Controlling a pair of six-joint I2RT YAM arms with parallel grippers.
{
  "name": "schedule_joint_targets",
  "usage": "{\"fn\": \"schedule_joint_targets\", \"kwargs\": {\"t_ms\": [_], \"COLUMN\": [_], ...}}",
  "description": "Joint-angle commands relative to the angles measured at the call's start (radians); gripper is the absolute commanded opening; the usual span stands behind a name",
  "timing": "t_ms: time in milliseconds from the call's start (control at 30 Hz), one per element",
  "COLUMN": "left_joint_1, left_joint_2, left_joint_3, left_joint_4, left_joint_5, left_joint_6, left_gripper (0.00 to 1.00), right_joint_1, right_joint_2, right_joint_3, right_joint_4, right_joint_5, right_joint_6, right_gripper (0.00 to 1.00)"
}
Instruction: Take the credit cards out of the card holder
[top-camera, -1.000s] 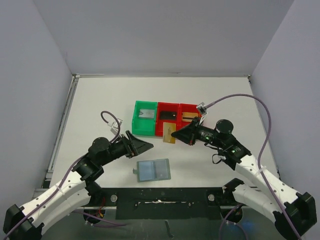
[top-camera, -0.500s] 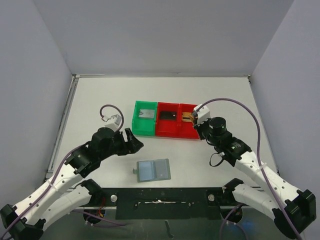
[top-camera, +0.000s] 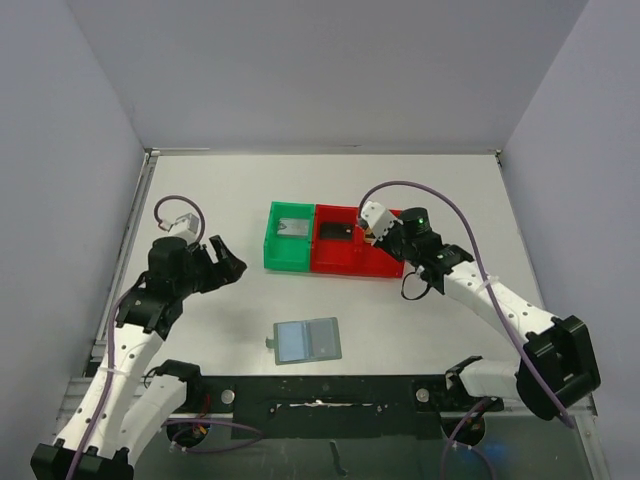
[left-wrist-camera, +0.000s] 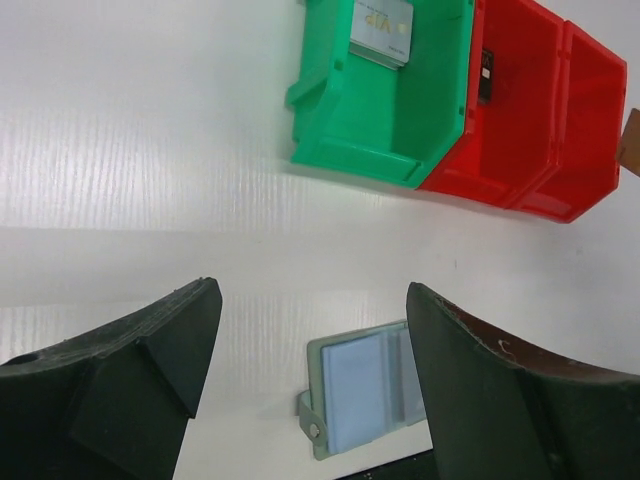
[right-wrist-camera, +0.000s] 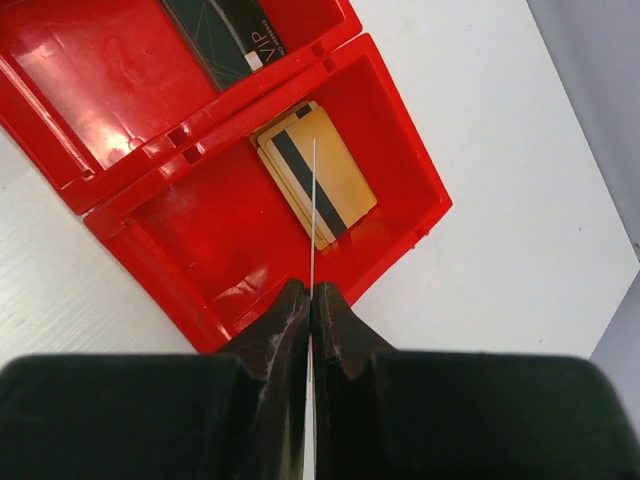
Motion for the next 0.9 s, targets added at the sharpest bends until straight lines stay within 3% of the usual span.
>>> {"fn": "schedule_joint_targets", "kwargs": {"t_ms": [0, 100, 567, 867], "left_joint_1": [0.019, 0.019, 0.022, 0.027], "left_joint_2": [-0.070, -0.115, -0.157, -0.155], "left_joint_3": [-0.011, -0.088, -0.102, -0.107], "left_joint_4": [0.093, 0.148, 0.190, 0.203], "left_joint_5": [0.047, 0.025, 0.048, 0.074], "left_joint_6": [0.083, 0.089, 0.112, 0.120], "left_gripper": [0.74, 0.74, 0.74, 0.75], "right_joint_1": [-0.026, -0.039, -0.079, -0.081], "right_joint_2": [0.068, 0.122, 0.312, 0.419], "right_joint_3": [0.083, 0.110, 0.151, 0.191], "right_joint_4": [0.055, 0.066, 0.177, 0.234], "right_joint_5": [-0.058, -0.063, -0.127, -0.041], "right_joint_6": [-0.113, -0.144, -0.326, -0.425], "right_gripper": [0.00, 0.00, 0.00, 0.00]}}
